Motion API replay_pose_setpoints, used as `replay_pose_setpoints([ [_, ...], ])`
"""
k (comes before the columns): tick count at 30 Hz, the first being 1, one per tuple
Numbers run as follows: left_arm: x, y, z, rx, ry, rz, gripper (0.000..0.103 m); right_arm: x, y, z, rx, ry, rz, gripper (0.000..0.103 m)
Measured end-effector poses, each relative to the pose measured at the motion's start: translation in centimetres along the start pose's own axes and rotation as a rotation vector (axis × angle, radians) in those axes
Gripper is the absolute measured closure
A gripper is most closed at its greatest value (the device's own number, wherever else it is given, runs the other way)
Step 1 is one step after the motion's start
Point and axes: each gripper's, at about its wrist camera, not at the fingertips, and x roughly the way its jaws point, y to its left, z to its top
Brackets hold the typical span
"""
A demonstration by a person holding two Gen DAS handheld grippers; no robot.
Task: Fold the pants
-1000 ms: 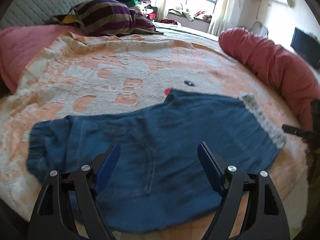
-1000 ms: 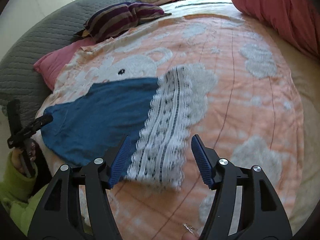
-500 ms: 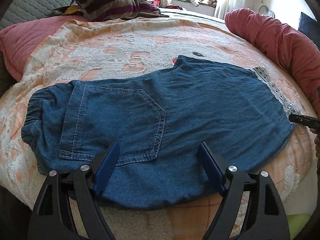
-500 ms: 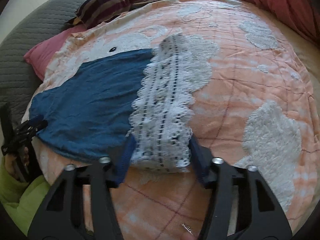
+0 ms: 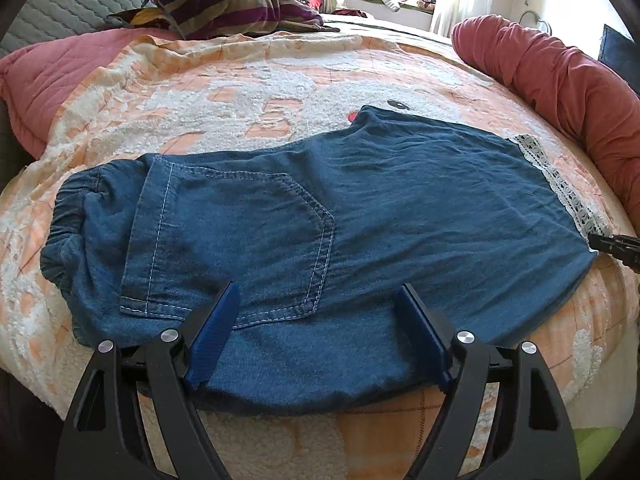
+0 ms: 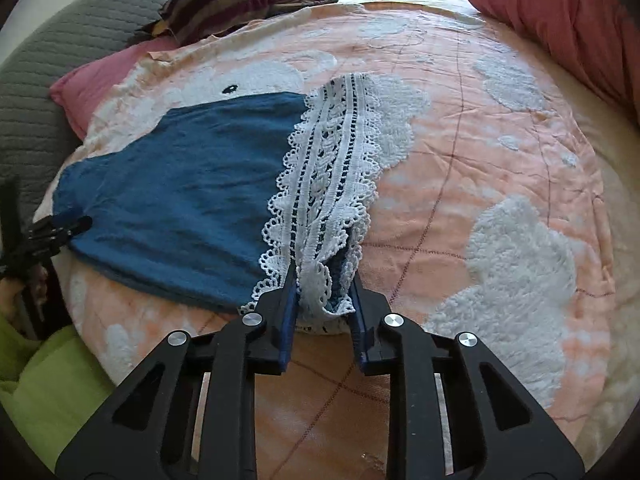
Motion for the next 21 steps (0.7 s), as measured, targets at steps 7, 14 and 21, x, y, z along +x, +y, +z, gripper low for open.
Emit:
replay_pose_setpoints([
  [7,-0.2,0.1,-0.1,-0.012,-0.008,-0.002,0.024,-2.5,-0.2,0.5,-0.001,-0.053,-0.041,0.069],
  [14,-2.3,0.6,0.2,-0.057,-0.064,-0.004,0.024,-5.5,0.9,1.6,-0.044,-0.174,-0.043,0.055],
  [21,-4.3,1.9,0.9,-0.109,-0.113,0.015,0.017,-2.5,6.3,2.8,-0.167,-0.154,0.051,0.046],
])
